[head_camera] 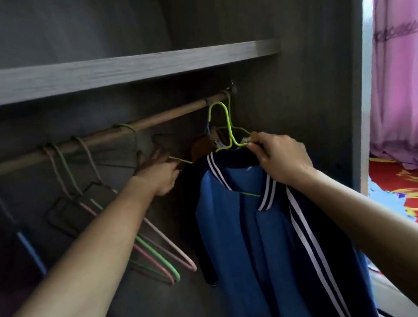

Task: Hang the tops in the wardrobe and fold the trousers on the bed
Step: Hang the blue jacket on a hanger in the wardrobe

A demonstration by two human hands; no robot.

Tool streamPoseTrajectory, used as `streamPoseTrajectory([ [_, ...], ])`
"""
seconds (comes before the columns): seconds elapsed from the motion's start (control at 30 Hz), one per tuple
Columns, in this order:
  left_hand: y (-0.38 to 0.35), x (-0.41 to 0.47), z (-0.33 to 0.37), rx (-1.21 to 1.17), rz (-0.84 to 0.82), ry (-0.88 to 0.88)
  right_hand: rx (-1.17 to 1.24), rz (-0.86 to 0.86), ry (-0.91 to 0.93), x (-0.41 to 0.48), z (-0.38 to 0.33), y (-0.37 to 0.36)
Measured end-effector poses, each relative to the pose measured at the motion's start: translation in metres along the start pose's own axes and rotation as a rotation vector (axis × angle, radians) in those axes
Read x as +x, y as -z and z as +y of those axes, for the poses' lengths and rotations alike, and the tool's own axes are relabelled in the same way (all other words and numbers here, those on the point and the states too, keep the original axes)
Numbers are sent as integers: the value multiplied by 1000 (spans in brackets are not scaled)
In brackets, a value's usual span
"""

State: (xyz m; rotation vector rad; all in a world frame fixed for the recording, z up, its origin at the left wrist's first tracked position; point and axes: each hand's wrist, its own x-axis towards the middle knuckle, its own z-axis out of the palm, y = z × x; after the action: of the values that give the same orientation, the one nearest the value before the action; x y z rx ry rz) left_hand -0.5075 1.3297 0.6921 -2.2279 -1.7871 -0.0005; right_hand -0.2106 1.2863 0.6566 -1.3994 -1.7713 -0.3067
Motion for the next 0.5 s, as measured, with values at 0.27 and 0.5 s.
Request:
streamPoseTrajectory([
  [0.27,-16,12,-20,320,37,208,48,-66,55,7,9,-20],
  [0.5,-24,-3,-21,430,-51,263,46,-16,-48,32,-6,-9],
])
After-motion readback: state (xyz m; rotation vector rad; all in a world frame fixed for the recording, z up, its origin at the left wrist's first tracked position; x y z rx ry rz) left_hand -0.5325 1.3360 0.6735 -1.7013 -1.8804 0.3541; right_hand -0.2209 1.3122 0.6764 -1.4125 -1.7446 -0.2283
